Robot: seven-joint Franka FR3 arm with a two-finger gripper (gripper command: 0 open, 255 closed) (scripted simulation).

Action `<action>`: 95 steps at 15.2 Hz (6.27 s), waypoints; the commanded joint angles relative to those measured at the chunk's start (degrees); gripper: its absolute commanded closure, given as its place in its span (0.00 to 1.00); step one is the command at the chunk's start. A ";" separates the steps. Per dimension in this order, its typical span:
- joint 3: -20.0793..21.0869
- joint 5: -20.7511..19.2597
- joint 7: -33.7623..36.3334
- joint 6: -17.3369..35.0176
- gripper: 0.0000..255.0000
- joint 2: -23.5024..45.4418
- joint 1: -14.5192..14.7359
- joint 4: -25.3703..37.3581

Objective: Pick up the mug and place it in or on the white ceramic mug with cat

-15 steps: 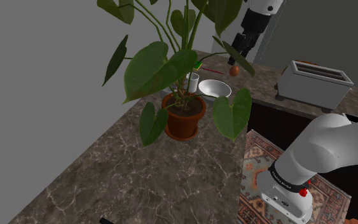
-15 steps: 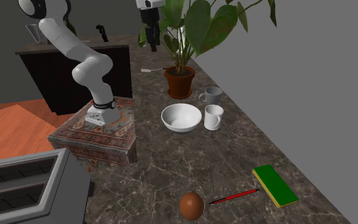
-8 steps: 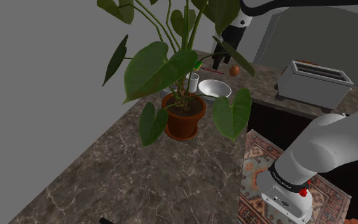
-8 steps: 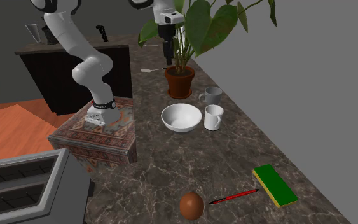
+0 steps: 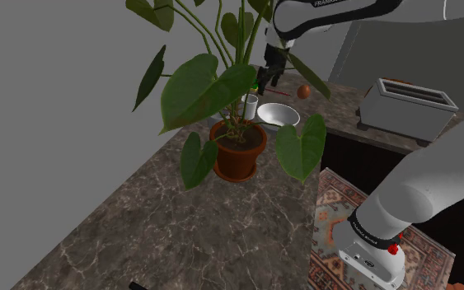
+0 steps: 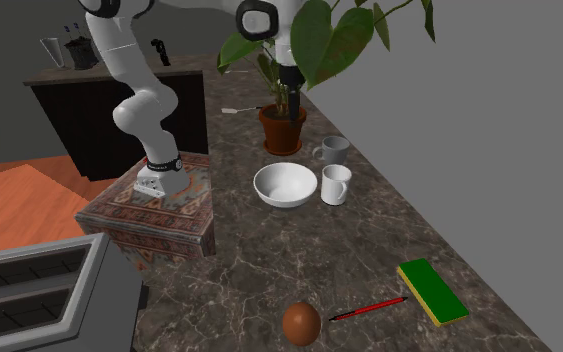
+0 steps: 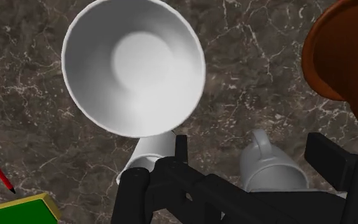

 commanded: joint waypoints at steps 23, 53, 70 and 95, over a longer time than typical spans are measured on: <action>-0.91 -4.60 -2.61 10.25 0.00 33.32 -0.72 20.45; -0.78 -4.19 -3.34 0.92 1.00 29.55 -0.71 26.04; -0.71 -3.88 -4.18 -11.52 1.00 28.00 -0.62 36.94; 4.89 -5.51 12.13 -9.59 1.00 26.73 9.71 32.51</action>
